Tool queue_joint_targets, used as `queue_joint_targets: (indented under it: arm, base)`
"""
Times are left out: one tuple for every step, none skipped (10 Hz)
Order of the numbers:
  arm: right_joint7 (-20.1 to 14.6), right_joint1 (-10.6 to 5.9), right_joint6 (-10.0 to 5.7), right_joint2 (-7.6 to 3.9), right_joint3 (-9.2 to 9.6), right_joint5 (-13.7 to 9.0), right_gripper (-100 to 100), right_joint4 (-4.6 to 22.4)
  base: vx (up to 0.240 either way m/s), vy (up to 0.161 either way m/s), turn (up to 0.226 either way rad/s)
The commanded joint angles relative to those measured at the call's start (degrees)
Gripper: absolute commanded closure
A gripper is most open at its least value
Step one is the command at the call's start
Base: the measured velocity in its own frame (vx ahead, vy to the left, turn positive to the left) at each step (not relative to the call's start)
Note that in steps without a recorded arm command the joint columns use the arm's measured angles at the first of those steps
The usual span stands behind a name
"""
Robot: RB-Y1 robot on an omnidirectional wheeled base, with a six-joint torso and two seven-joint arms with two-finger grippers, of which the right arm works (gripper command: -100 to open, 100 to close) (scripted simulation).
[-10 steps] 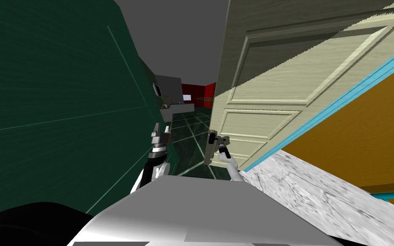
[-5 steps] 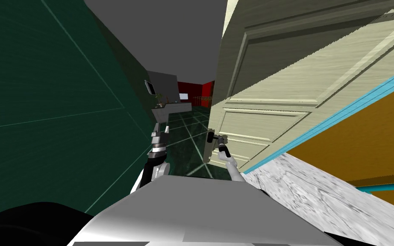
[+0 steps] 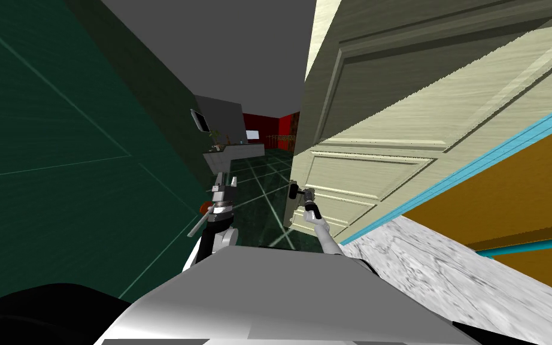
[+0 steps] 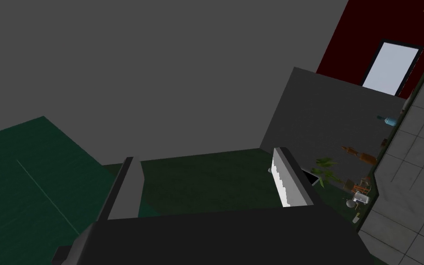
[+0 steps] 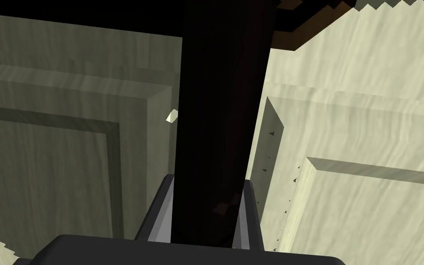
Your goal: Push the door open
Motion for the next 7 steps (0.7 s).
queue_joint_targets:
  arm:
    - [1.68, 0.36, -0.56, -0.9, -1.07, -1.32, 100, -1.11]
    - [3.01, -0.15, -0.97, -0.62, -1.19, -2.48, 100, -0.45]
    - [3.68, -0.4, -1.18, -0.48, -1.25, -3.07, 100, -0.12]
    - [4.33, -0.65, -1.38, -0.31, -1.31, -3.64, 100, 0.2]
    - [4.98, -0.9, -1.57, -0.11, -1.37, -4.2, 100, 0.52]
    - [6.27, -1.39, -1.97, 0.28, -1.48, -5.33, 100, 1.16]
    - [6.88, -1.63, -2.15, 0.53, -1.54, -5.86, 100, 1.46]
  base:
    - [0.151, 0.019, -0.056]
    - [0.161, 0.016, -0.12]
    - [0.137, 0.031, -0.129]
    - [0.107, 0.041, -0.075]
    - [0.114, 0.032, -0.126]
    - [0.144, 0.029, -0.131]
    - [0.132, 0.041, -0.155]
